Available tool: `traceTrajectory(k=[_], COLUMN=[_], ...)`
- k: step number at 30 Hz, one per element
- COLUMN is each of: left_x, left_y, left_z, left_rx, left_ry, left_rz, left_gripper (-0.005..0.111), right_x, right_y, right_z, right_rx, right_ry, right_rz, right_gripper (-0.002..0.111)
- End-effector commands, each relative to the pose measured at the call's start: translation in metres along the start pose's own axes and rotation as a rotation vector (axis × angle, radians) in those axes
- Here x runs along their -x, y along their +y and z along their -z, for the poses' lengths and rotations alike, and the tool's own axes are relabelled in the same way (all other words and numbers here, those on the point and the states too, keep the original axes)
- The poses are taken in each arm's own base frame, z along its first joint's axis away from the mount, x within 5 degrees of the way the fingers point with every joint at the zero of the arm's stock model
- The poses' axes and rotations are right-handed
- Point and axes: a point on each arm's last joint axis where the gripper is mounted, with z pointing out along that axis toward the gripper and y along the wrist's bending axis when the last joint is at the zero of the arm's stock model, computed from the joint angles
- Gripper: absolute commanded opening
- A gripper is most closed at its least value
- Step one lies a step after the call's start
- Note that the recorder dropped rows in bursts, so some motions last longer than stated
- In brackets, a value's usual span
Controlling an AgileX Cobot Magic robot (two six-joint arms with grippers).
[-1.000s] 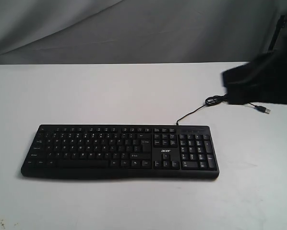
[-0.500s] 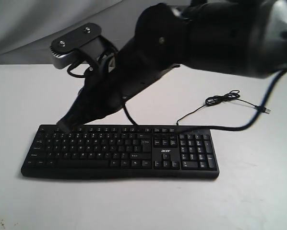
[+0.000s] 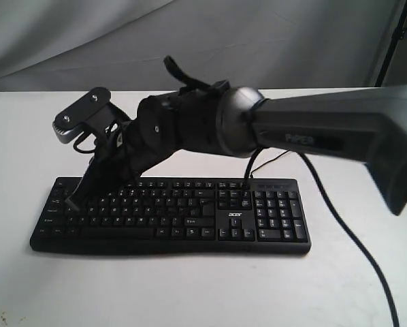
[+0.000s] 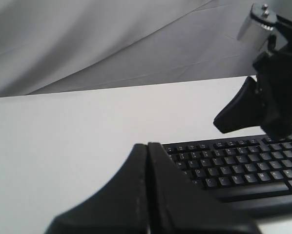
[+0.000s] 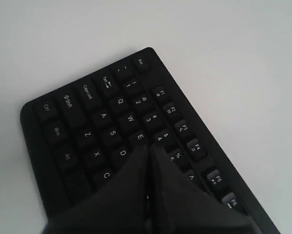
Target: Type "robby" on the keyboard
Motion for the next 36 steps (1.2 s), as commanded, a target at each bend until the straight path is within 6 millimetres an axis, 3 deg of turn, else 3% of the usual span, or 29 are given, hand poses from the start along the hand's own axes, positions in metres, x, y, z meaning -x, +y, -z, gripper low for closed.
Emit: traceTrajectory(k=[1, 15, 36], left_x=[-0.001, -0.001, -0.001], left_y=[0.000, 0.000, 0.000], left_z=[0.000, 0.000, 0.000], left_rx=[-0.005, -0.005, -0.005], left_ry=[-0.007, -0.007, -0.007], left_rz=[-0.003, -0.003, -0.003], left_gripper=[0.000, 0.000, 0.000], right_x=[-0.003, -0.017, -0.025], right_y=[0.005, 0.005, 0.001], right_z=[-0.018, -0.044, -0.056], right_rx=[-0.003, -0.024, -0.042], right_ry=[-0.044, -0.066, -0.072], right_rz=[-0.011, -0.039, -0.042], right_gripper=[0.000, 0.000, 0.000])
